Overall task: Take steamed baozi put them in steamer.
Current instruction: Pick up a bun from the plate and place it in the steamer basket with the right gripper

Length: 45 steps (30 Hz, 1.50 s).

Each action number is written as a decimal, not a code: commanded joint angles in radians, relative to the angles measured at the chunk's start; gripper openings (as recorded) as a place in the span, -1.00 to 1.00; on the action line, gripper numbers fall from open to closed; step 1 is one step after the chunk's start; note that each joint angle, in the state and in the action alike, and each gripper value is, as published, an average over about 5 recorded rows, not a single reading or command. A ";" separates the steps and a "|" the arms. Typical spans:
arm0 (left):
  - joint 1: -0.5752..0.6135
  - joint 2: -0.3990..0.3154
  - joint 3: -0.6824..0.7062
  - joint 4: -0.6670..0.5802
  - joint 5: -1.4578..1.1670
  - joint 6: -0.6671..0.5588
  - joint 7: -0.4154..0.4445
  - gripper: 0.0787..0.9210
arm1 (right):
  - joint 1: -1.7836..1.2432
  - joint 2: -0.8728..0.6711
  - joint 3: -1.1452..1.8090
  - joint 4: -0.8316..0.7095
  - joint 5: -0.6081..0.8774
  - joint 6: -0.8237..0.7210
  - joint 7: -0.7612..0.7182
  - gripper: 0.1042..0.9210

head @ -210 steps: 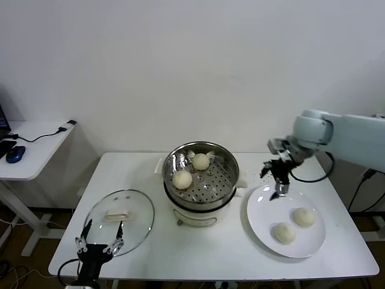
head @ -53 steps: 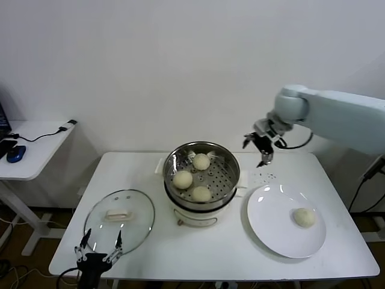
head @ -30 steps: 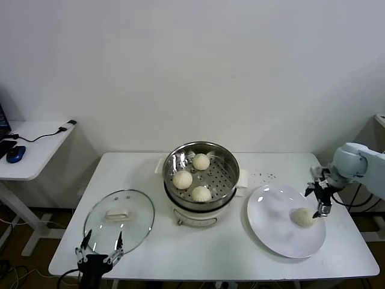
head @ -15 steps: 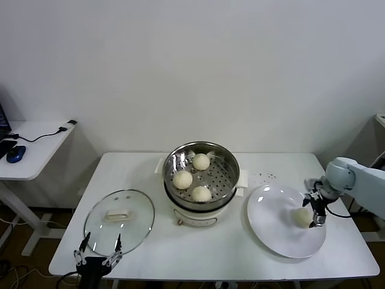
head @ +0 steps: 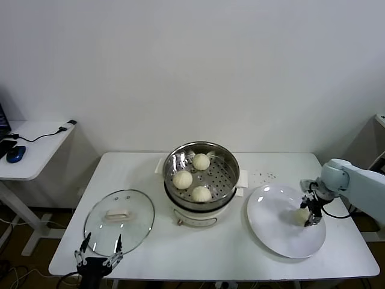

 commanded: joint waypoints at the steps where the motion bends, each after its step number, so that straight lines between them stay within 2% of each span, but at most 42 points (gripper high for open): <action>1: 0.002 0.000 0.001 0.000 0.000 -0.002 0.000 0.77 | 0.077 0.000 -0.066 0.011 0.051 -0.008 0.002 0.22; 6: 0.006 0.002 0.002 0.001 -0.002 -0.006 0.001 0.77 | 0.207 0.002 -0.129 0.024 0.141 -0.014 -0.004 0.20; 10: 0.009 0.004 0.004 -0.002 -0.004 -0.008 0.002 0.77 | 0.422 0.058 -0.258 0.004 0.265 -0.007 -0.021 0.18; 16: 0.012 0.006 0.013 -0.008 -0.005 -0.012 0.003 0.77 | 0.765 0.275 -0.523 -0.084 0.538 0.017 -0.046 0.18; 22: 0.014 0.008 0.027 -0.012 -0.006 -0.016 0.005 0.77 | 0.898 0.447 -0.601 -0.105 0.762 -0.012 -0.050 0.18; 31: 0.008 0.013 0.045 -0.008 -0.013 -0.019 0.006 0.77 | 0.863 0.652 -0.613 -0.039 0.883 -0.077 0.018 0.18; 38: 0.005 0.023 0.038 -0.004 -0.042 -0.017 0.006 0.77 | 0.736 0.735 -0.600 -0.011 0.857 -0.112 0.084 0.18; 45: -0.010 0.034 0.031 0.015 -0.040 -0.017 0.007 0.77 | 0.629 0.754 -0.610 0.001 0.793 -0.118 0.126 0.18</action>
